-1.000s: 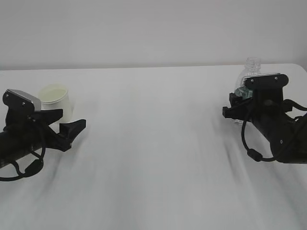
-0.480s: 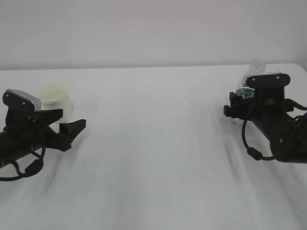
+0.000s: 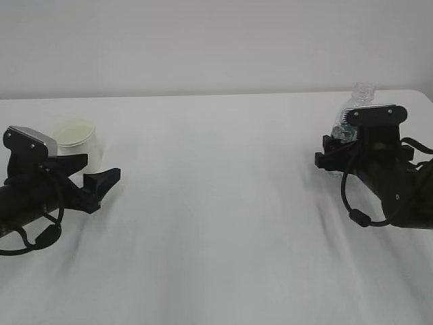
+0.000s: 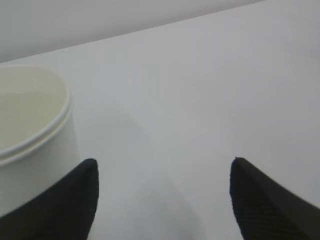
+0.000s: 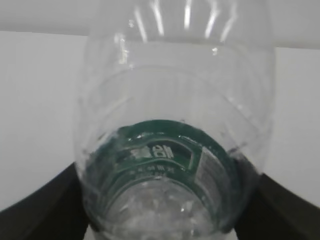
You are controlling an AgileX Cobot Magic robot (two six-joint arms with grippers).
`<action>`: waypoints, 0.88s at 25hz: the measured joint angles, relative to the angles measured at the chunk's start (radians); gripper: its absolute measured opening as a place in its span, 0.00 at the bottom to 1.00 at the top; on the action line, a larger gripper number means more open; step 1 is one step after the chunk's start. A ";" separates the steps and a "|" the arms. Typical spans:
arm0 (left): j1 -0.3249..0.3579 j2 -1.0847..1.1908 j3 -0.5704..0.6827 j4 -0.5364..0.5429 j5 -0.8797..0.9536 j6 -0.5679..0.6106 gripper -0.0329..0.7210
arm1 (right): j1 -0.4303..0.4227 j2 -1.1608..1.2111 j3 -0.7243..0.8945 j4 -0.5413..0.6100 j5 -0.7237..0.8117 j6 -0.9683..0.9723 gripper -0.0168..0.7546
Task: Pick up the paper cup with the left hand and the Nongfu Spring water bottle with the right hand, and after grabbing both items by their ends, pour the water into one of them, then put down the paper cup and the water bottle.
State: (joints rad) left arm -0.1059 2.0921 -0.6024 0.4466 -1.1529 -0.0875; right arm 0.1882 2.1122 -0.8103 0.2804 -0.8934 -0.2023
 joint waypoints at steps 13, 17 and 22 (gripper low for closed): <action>0.000 -0.014 0.000 -0.002 0.000 0.000 0.82 | 0.000 -0.075 0.034 0.000 0.086 0.000 0.78; 0.000 -0.032 0.000 -0.002 0.000 0.000 0.82 | 0.000 -0.112 0.068 0.000 0.088 -0.002 0.78; 0.000 -0.032 0.000 -0.002 0.000 0.000 0.82 | 0.000 -0.153 0.110 0.000 0.088 -0.002 0.78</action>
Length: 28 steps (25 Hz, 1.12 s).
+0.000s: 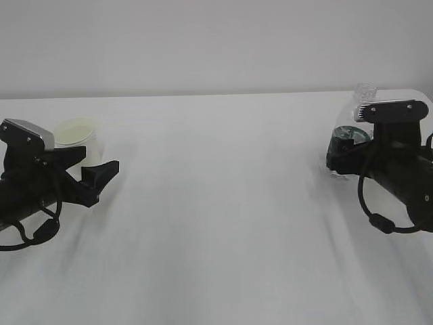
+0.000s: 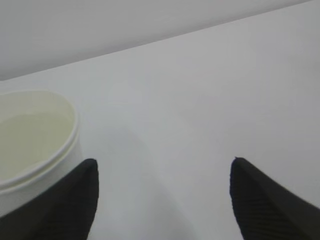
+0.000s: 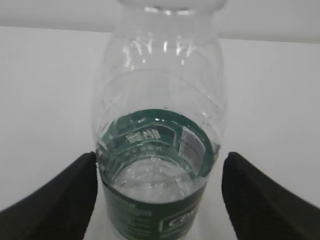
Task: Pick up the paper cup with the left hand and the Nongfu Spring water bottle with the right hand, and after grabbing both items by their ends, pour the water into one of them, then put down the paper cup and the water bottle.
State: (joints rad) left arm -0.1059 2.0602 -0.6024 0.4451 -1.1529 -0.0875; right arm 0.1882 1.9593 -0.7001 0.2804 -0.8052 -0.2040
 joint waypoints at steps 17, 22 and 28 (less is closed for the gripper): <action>0.000 -0.087 0.061 -0.005 0.000 0.000 0.82 | 0.000 -0.126 0.125 -0.008 -0.005 -0.002 0.78; 0.000 -0.147 0.116 -0.014 0.000 0.000 0.82 | 0.000 -0.170 0.164 -0.031 -0.005 -0.002 0.78; 0.000 -0.207 0.181 -0.115 0.000 0.068 0.82 | 0.000 -0.202 0.210 -0.035 -0.020 -0.002 0.78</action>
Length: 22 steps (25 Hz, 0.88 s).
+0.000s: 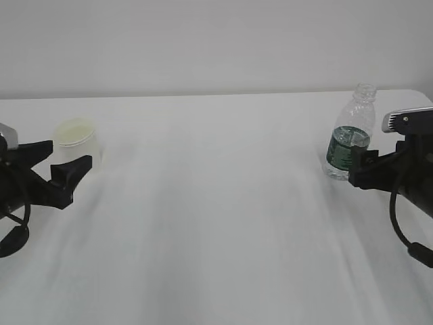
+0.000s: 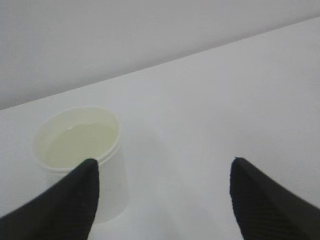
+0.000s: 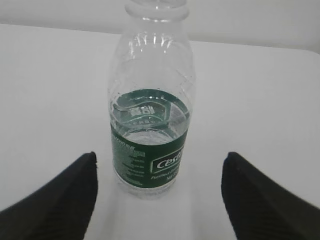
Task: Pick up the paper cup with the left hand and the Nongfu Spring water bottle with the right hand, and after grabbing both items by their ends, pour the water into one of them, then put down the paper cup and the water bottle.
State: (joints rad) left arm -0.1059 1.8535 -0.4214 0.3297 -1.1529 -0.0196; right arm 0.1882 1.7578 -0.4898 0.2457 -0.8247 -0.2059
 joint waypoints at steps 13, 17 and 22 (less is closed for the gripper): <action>0.000 -0.097 0.046 -0.275 0.000 0.086 0.82 | 0.000 -0.002 0.067 0.038 -0.099 0.000 0.78; 0.000 -0.115 0.049 -0.306 0.000 0.103 0.82 | 0.000 -0.002 0.088 0.098 -0.145 -0.028 0.78; 0.000 -0.130 0.049 -0.318 0.000 0.107 0.82 | 0.000 -0.002 0.103 0.073 -0.184 -0.067 0.78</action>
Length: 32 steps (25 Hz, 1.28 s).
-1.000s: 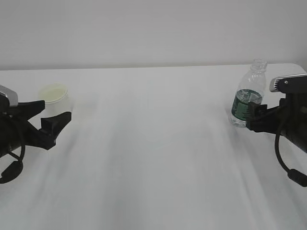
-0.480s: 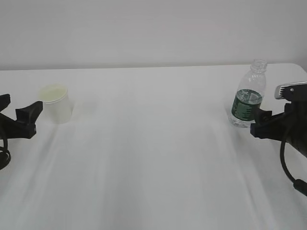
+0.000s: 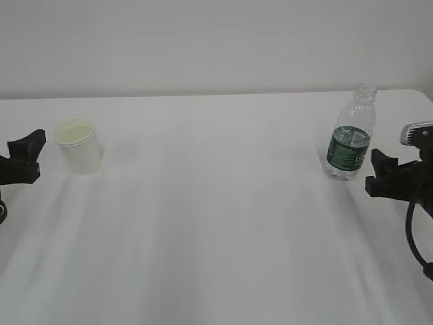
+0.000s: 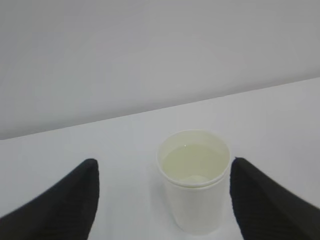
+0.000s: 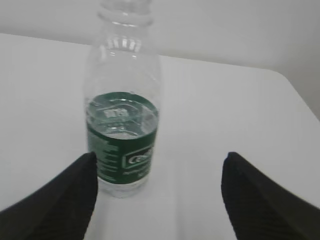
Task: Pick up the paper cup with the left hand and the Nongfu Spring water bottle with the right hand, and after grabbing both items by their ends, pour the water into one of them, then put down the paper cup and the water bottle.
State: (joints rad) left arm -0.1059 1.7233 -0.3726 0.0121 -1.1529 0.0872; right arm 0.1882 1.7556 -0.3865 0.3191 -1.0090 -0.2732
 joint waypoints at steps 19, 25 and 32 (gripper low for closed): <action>0.000 -0.065 0.024 0.000 0.000 0.002 0.82 | 0.000 -0.002 0.131 -0.382 -0.126 0.192 0.78; 0.000 -0.167 0.062 0.000 0.000 0.002 0.82 | 0.000 -0.002 0.131 -0.365 -0.129 0.238 0.78; 0.000 -0.354 0.064 0.000 0.012 0.002 0.82 | 0.000 -0.076 0.132 -0.361 -0.131 0.254 0.78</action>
State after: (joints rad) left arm -0.1059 1.3697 -0.3089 0.0121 -1.1414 0.0892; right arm 0.1882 1.6800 -0.2544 -0.0416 -1.1398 -0.0196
